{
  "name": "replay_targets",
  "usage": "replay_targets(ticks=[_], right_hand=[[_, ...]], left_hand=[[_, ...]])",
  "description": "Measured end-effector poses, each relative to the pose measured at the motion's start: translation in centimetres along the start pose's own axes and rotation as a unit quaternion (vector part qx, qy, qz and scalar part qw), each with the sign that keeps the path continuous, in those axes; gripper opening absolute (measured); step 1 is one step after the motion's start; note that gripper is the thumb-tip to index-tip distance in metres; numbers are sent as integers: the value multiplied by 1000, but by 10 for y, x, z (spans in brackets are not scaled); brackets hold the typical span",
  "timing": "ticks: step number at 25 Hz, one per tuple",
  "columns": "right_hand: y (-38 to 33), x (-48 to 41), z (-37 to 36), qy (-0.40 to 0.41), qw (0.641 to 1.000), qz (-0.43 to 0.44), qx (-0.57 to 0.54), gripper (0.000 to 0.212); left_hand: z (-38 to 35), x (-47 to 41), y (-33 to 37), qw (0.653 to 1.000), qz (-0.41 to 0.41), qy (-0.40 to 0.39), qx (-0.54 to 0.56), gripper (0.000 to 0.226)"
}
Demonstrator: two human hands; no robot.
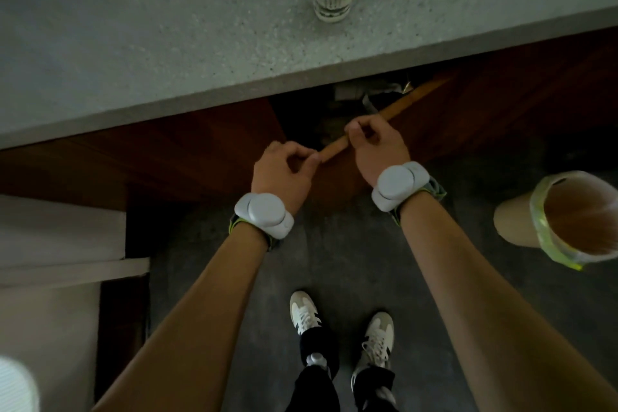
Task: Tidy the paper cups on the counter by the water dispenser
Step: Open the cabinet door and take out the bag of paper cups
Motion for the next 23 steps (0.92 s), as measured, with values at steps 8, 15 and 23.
replay_targets(ticks=[8, 15, 23], right_hand=[[24, 42, 57, 54, 996, -52, -40, 15], [62, 60, 114, 118, 972, -158, -124, 24], [92, 61, 157, 113, 970, -171, -128, 40]], left_hand=[[-42, 46, 20, 976, 56, -207, 42, 16], [-94, 97, 47, 938, 94, -310, 124, 23], [-141, 133, 78, 923, 103, -340, 146, 27]])
Point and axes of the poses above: each hand's wrist, its own x-axis away from the middle knuckle, its own z-axis out of the back of the hand, y = z × x, the point moved 8 cm from there along -x, towards the middle knuckle, and after that the axes turned 10 degrees about y, right-handed, at the moved point
